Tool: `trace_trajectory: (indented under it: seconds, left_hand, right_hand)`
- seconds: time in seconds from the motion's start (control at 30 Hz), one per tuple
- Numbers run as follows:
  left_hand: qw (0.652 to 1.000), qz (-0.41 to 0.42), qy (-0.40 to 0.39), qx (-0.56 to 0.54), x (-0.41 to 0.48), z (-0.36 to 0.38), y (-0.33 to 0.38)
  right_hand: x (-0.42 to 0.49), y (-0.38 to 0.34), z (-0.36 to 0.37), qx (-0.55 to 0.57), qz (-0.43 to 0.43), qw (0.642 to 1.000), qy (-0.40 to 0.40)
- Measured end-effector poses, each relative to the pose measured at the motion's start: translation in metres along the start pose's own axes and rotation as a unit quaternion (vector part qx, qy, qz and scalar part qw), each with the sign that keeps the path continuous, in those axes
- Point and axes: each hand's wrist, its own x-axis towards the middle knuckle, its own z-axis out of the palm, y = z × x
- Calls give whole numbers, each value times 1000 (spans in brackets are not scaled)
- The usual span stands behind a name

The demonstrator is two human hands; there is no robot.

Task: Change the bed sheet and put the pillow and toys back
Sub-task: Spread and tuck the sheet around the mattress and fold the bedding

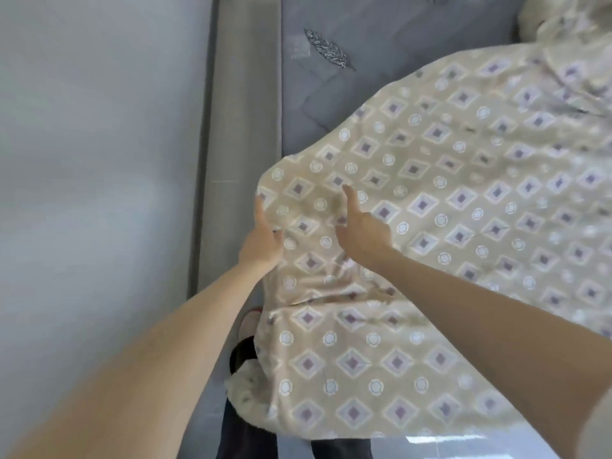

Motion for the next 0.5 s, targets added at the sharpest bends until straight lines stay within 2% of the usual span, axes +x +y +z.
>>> trace_trajectory:
  seconds: [0.1, 0.23, 0.37, 0.43, 0.5]
  left_hand:
    - [1000, 16, 9, -10, 33, -14, 9]
    - [996, 39, -18, 78, 69, -32, 20]
    - [994, -21, -79, 79, 104, -45, 35]
    - [982, -11, -116, 150, 119, -51, 35]
    - [960, 43, -113, 251, 127, -53, 34]
  right_hand:
    - [31, -14, -8, -3, 9, 1000, -7]
    - [65, -32, -14, 4, 32, 999, -33]
    - [89, -38, -22, 66, 94, 990, -76]
    - [97, -44, -24, 41, 109, 990, -80]
    - [104, -48, -22, 72, 121, 987, -79]
